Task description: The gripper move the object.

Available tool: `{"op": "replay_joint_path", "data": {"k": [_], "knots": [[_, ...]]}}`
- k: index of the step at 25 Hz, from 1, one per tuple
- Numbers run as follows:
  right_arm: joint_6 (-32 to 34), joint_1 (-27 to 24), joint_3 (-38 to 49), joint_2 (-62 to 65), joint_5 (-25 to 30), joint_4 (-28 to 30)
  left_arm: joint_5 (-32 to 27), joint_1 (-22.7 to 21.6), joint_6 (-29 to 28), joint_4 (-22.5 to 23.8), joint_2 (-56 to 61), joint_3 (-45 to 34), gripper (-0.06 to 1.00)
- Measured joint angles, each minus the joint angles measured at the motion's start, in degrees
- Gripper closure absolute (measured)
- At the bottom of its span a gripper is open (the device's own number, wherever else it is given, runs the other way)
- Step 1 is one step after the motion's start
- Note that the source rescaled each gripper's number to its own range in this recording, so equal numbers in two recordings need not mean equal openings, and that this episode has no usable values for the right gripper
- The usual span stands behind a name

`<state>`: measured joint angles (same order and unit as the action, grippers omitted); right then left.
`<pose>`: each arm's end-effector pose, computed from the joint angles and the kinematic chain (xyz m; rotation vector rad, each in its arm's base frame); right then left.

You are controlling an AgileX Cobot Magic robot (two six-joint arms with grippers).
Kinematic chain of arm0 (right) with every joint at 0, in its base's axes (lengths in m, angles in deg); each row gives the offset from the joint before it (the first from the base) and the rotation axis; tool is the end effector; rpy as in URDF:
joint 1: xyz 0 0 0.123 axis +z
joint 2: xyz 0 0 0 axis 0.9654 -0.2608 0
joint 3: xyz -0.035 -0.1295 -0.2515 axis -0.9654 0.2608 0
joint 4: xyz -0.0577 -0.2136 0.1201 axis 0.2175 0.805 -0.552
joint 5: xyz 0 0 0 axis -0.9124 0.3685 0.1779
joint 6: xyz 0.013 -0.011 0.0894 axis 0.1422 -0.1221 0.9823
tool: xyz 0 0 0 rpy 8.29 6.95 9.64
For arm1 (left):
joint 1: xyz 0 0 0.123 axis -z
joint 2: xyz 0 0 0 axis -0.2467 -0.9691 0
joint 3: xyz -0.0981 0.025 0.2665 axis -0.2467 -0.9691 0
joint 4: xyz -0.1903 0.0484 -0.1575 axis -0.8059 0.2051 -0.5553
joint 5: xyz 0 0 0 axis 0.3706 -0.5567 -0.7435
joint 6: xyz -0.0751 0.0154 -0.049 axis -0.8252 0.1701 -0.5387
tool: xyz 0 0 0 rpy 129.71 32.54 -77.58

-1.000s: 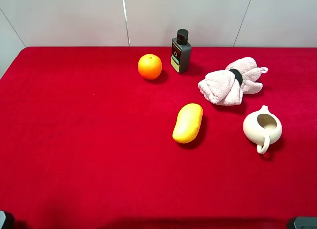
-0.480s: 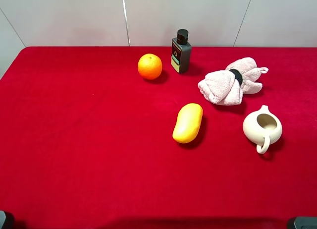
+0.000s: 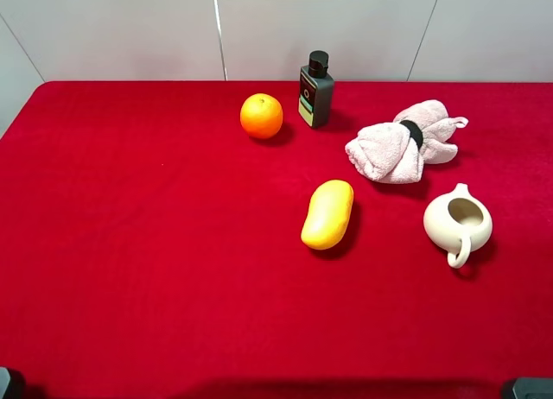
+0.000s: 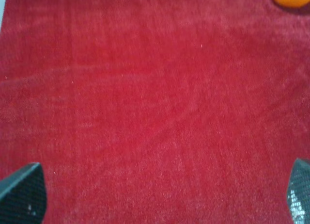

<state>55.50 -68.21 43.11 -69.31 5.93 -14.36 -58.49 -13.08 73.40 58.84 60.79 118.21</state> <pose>-0.0047 0.0022 0.2808 -0.1703 1.9880 0.0828 -0.0031 -0.0063 0.2758 0.1266 2.0573 -0.0470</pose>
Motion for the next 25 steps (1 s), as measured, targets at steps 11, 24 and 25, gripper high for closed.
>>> {"op": "replay_joint_path", "data": {"k": [11,24,25], "knots": [[0.0,0.0,0.0,0.0,0.0,0.0,0.0,0.0,0.3,0.0,0.9,0.0,-0.06],[0.0,0.0,0.0,0.0,0.0,0.0,0.0,0.0,0.3,0.0,0.9,0.0,-0.06],[0.0,0.0,0.0,0.0,0.0,0.0,0.0,0.0,0.3,0.0,0.9,0.0,-0.06]]}}
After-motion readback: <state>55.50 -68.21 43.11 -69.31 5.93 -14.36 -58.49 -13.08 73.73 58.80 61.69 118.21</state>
